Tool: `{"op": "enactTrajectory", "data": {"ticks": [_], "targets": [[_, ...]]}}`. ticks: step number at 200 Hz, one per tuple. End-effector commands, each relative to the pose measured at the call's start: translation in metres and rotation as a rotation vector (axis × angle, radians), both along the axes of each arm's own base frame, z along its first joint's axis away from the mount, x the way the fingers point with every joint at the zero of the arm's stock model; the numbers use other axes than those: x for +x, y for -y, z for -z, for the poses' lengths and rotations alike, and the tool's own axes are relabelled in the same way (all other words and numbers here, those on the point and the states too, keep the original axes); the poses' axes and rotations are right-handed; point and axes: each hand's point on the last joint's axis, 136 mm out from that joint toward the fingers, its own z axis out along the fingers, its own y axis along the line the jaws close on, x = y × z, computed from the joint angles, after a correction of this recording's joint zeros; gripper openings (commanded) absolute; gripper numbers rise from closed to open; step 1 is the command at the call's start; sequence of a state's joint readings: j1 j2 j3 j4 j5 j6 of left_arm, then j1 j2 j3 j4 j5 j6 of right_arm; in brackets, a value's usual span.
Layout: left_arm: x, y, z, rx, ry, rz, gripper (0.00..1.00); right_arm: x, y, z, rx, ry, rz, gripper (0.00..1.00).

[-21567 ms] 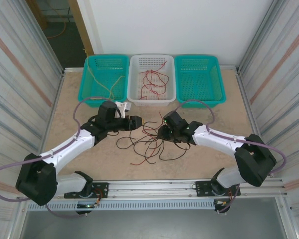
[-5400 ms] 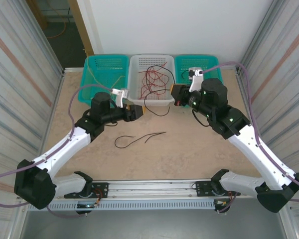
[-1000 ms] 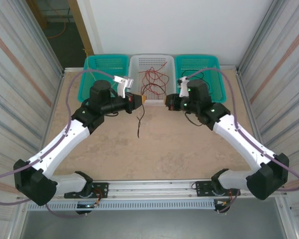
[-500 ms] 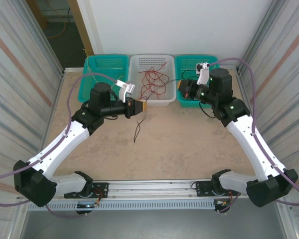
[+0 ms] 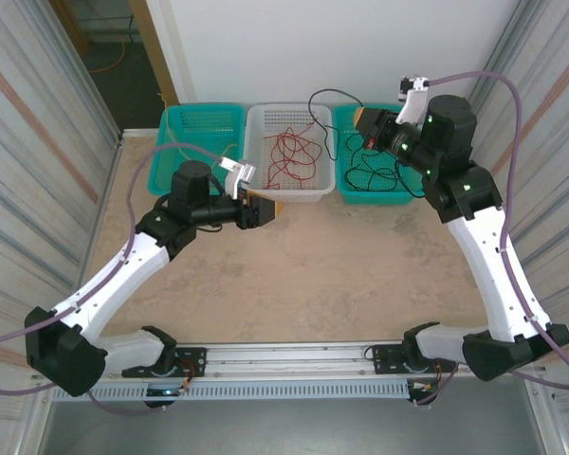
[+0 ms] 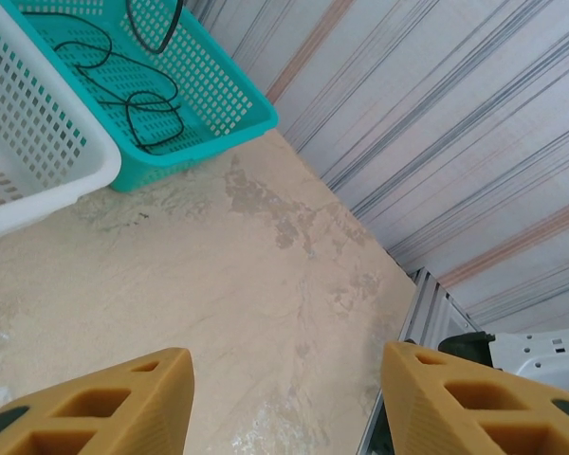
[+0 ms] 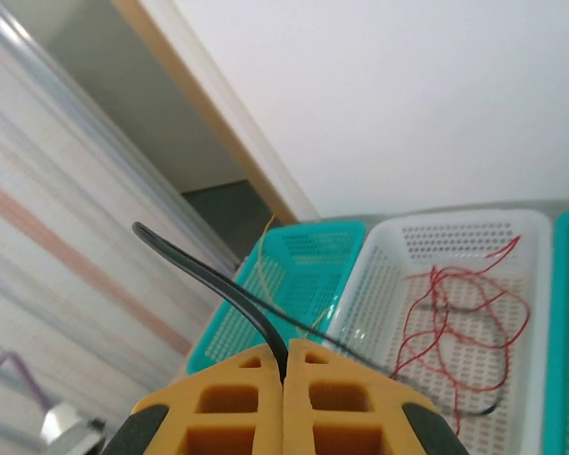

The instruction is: Untangle the cables

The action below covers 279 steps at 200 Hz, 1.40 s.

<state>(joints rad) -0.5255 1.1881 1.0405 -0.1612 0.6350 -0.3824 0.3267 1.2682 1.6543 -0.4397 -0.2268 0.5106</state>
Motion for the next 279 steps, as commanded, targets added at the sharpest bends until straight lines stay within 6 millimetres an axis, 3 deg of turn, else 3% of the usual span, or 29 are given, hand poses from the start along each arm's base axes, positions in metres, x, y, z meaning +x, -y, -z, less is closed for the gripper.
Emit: {"op": "enactTrajectory", "data": {"ticks": [1,50,89,143,200,243,255,268,279], "targets": [[-0.007,-0.006,-0.002,-0.013,0.007,-0.016,0.56,0.008,0.022,-0.014,-0.022,0.022,0.095,0.00],[-0.009,-0.008,0.014,-0.036,-0.035,-0.036,0.56,0.022,0.047,-0.034,0.009,0.044,0.169,0.00],[-0.010,-0.010,0.026,-0.048,-0.055,-0.053,0.56,0.037,0.066,-0.033,0.015,0.034,0.238,0.00],[-0.015,-0.013,0.037,-0.039,-0.077,-0.060,0.55,0.081,0.105,-0.025,0.004,-0.001,0.359,0.00],[-0.015,-0.019,0.046,-0.004,-0.084,-0.091,0.55,0.141,0.136,0.018,-0.042,-0.127,0.447,0.00],[-0.012,-0.021,0.047,0.012,-0.079,-0.105,0.56,0.171,0.155,0.074,-0.063,-0.278,0.486,0.00],[-0.012,-0.021,0.046,0.016,-0.078,-0.105,0.56,0.177,0.154,0.092,-0.065,-0.325,0.468,0.12],[-0.011,-0.021,0.045,0.018,-0.078,-0.106,0.56,0.180,0.155,0.108,-0.075,-0.366,0.467,0.32],[-0.010,-0.021,0.045,0.019,-0.077,-0.109,0.57,0.182,0.156,0.118,-0.086,-0.387,0.468,0.39]]}}
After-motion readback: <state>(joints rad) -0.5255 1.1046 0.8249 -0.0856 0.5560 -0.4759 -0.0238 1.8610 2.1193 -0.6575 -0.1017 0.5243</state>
